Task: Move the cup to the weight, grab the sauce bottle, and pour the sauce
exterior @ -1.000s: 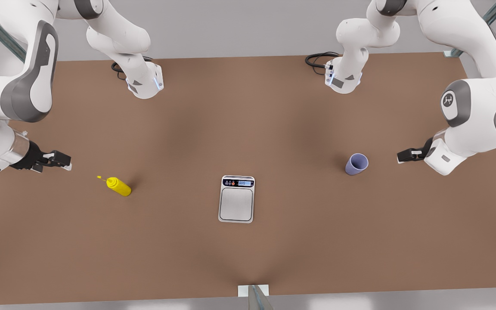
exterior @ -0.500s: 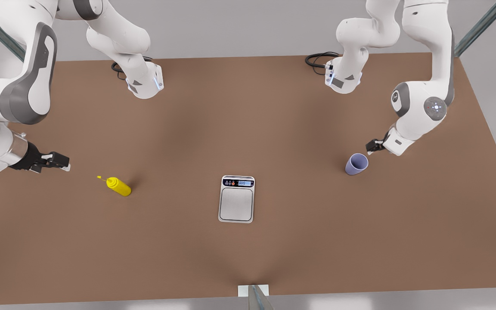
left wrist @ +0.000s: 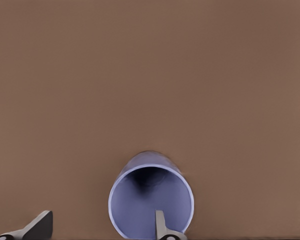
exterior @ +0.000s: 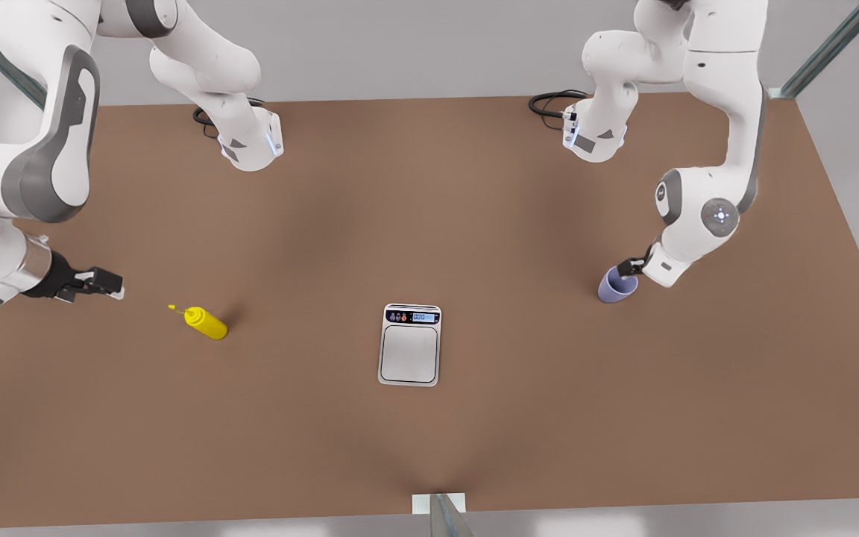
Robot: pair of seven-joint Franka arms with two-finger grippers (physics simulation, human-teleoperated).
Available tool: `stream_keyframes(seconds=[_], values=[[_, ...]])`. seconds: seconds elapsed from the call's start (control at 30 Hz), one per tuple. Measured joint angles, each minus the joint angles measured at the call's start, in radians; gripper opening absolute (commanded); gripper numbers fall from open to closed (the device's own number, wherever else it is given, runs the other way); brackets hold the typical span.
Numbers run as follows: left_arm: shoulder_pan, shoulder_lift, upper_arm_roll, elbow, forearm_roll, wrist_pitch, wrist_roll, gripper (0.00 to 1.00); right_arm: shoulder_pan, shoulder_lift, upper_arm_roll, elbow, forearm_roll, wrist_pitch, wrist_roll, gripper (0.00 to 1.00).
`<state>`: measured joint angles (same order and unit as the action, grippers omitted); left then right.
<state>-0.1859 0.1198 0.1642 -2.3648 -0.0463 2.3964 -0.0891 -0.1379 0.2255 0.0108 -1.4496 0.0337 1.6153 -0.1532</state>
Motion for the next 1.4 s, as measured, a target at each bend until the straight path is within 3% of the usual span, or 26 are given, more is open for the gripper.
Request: stream_keyframes(seconds=[0.23, 0.3, 0.33, 0.4, 0.5, 0.57, 0.6, 0.73, 0.83, 0.93, 1.03, 1.27, 1.4], values=[[0.003, 0.019, 0.000, -0.024, 0.003, 0.010, 0.006, 0.98, -0.009, 0.005, 0.000, 0.000, 0.000, 0.000, -0.006, 1.00], [0.003, 0.044, 0.000, -0.025, 0.003, 0.034, 0.006, 0.90, -0.009, 0.005, 0.000, -0.001, 0.000, 0.000, -0.006, 1.00], [0.003, 0.052, 0.000, -0.025, 0.003, 0.044, 0.006, 0.81, -0.009, 0.005, 0.000, -0.002, 0.000, 0.000, -0.008, 1.00], [0.003, 0.078, 0.000, -0.027, 0.003, 0.069, 0.006, 0.76, -0.009, 0.005, 0.000, -0.002, 0.000, 0.000, -0.008, 1.00], [0.003, 0.096, -0.002, -0.035, 0.004, 0.095, 0.006, 0.55, -0.009, 0.006, 0.000, -0.002, 0.000, 0.000, -0.009, 1.00], [-0.004, 0.105, -0.002, -0.047, 0.003, 0.127, 0.006, 0.36, -0.011, 0.009, 0.000, -0.001, -0.002, -0.001, -0.151, 1.00], [-0.004, 0.106, -0.002, -0.045, 0.003, 0.126, 0.006, 0.21, -0.032, 0.011, 0.001, -0.001, 0.000, 0.000, -0.302, 1.00], [-0.012, 0.107, -0.002, -0.045, 0.002, 0.127, 0.006, 0.21, -0.203, 0.049, 0.003, -0.052, 0.141, 0.066, -1.042, 1.00], [-0.013, 0.113, -0.002, -0.044, 0.005, 0.142, 0.003, 0.21, -0.325, 0.021, 0.001, -0.270, 0.387, 0.209, -1.334, 1.00], [-0.013, 0.099, -0.003, -0.039, 0.012, 0.141, -0.003, 0.21, -0.388, -0.001, 0.001, -0.529, 0.626, 0.402, -1.532, 1.00], [-0.013, 0.082, -0.004, -0.034, 0.037, 0.139, -0.009, 0.21, -0.413, 0.048, 0.002, -0.614, 0.795, 0.413, -1.654, 1.00], [-0.024, 0.122, -0.117, 0.080, 0.063, 0.128, -0.141, 0.21, -0.411, 0.195, 0.005, -0.627, 0.951, 0.430, -1.953, 1.00], [-0.099, 0.179, -0.124, 0.186, 0.052, 0.091, -0.262, 0.21, -0.394, 0.258, 0.019, -0.620, 0.979, 0.410, -2.019, 1.00]])
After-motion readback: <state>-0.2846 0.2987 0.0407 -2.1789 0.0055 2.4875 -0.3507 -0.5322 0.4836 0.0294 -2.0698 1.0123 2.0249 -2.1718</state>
